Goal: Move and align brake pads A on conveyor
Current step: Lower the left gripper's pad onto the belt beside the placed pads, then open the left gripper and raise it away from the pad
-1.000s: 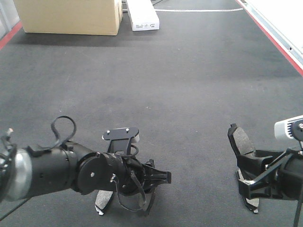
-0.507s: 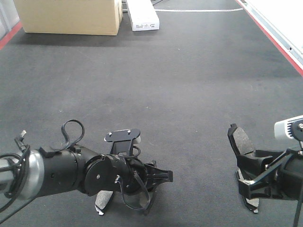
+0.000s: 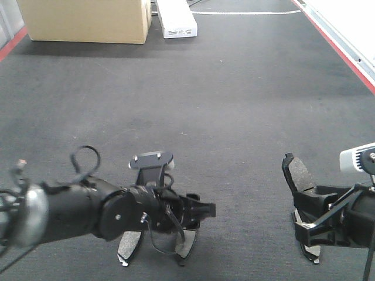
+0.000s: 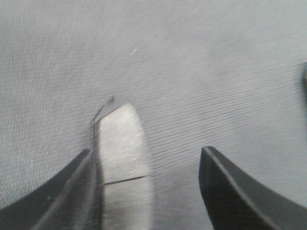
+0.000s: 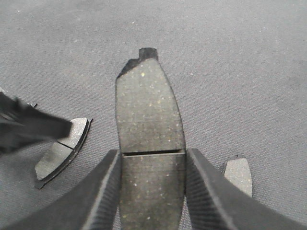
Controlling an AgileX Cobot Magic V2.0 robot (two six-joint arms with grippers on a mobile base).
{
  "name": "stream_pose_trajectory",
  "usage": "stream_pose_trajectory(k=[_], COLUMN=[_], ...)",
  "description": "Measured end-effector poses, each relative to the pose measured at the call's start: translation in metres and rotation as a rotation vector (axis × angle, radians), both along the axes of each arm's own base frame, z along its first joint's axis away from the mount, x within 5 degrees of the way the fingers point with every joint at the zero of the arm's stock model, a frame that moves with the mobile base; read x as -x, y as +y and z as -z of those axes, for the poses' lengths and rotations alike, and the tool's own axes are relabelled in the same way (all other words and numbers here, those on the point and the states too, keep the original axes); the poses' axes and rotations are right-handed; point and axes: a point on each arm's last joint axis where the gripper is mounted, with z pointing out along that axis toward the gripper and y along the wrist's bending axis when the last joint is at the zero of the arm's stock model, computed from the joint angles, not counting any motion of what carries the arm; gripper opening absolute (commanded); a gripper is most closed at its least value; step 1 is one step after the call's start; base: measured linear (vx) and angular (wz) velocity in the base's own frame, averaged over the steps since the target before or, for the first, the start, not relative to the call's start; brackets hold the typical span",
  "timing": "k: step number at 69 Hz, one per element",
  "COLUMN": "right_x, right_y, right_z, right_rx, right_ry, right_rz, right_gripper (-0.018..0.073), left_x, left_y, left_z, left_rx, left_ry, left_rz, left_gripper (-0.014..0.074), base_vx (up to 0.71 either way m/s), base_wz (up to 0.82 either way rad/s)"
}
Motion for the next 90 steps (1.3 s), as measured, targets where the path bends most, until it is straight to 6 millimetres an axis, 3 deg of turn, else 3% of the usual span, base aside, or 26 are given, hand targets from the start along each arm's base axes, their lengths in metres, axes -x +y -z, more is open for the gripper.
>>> stream_pose_trajectory(k=[13,34,41,48,69,90], right_x=[0.0,0.0,0.0,0.0,0.0,0.0], right_y=[0.0,0.0,0.0,0.0,0.0,0.0], right_z=[0.0,0.0,0.0,0.0,0.0,0.0], right_rx=[0.0,0.0,0.0,0.0,0.0,0.0], right_ry=[0.0,0.0,0.0,0.0,0.0,0.0], right_rz=[0.0,0.0,0.0,0.0,0.0,0.0], right_gripper=[0.0077,0.0077,0.0077,0.0077,0.0077,0.0077], left_x=[0.013,0.057,0.075,0.096,0.154,0.171], left_y=[0.016,0.068,0.088,0.111,0.171,0.188], left_z=[-0.048,-0.13,-0.146,-0.151,-0.139,-0.135], left_rx=[-0.064,-0.153,-0.158,-0.143,-0.093,-0.056], left_ry=[-0.147,-0.316,-0.37,-0.416,-0.562,-0.605], left_rz=[0.123,0.18,0.174,0.157,0.11,0.092], left_gripper=[0.0371,0.0017,-0.0009,-0.0008,-0.0008,-0.0008], base_vx=[0.0,0.0,0.0,0.0,0.0,0.0], base_wz=[0.0,0.0,0.0,0.0,0.0,0.0])
